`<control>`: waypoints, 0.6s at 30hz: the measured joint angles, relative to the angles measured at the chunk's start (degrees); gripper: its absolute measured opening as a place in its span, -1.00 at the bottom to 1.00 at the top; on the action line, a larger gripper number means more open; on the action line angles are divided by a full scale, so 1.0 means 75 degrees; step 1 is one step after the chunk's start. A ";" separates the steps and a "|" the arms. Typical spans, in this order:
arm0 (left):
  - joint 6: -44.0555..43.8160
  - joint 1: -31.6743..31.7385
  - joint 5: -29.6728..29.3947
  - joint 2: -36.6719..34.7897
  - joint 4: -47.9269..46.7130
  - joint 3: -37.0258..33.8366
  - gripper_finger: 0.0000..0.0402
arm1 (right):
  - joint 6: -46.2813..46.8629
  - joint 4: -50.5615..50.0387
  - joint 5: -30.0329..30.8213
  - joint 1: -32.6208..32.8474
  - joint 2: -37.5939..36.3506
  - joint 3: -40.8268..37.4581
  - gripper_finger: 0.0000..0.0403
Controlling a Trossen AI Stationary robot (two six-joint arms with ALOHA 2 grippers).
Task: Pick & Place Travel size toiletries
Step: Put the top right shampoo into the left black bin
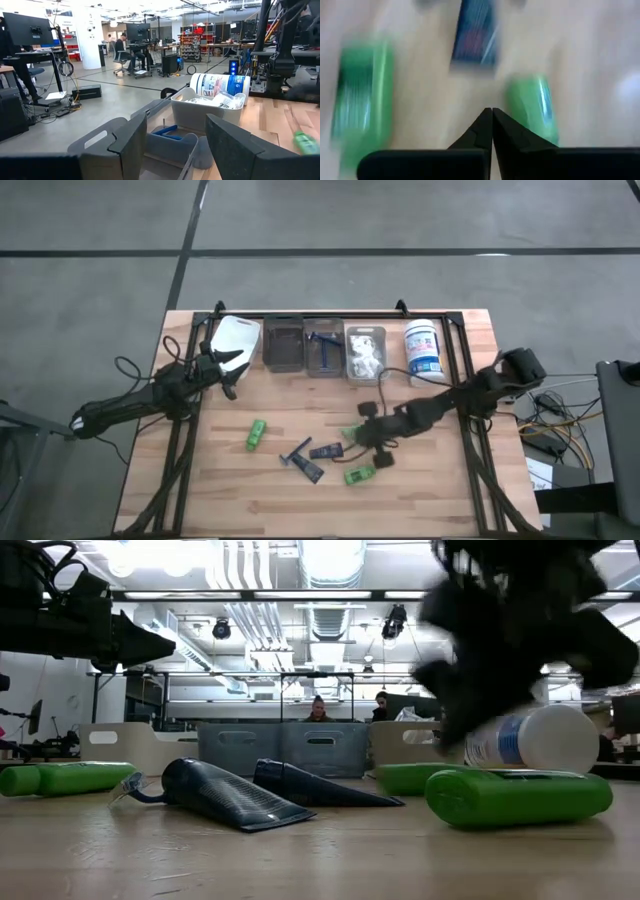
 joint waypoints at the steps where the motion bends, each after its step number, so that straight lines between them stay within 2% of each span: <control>1: 0.0000 0.0000 -0.0003 0.0000 0.0000 0.0000 0.03 | -0.0195 0.0250 0.0492 0.0006 -0.0124 0.0004 -0.96; 5: 0.0000 0.0000 -0.0008 0.0000 0.0000 0.0000 0.03 | -0.0893 0.0470 0.2410 -0.0072 -0.0508 -0.0005 -0.96; 8: 0.0000 0.0000 -0.0004 0.0000 0.0000 0.0000 0.03 | -0.0959 0.0306 0.2794 -0.0149 -0.0864 -0.0007 -0.96; 11: 0.0000 0.0000 -0.0003 0.0000 0.0000 0.0000 0.03 | -0.0585 -0.0140 0.2271 -0.0191 -0.1185 -0.0016 -0.96; 18: 0.0000 0.0003 -0.0003 0.0002 0.0000 0.0000 0.03 | 0.0235 -0.0411 -0.0202 -0.0226 -0.1749 -0.0019 -0.96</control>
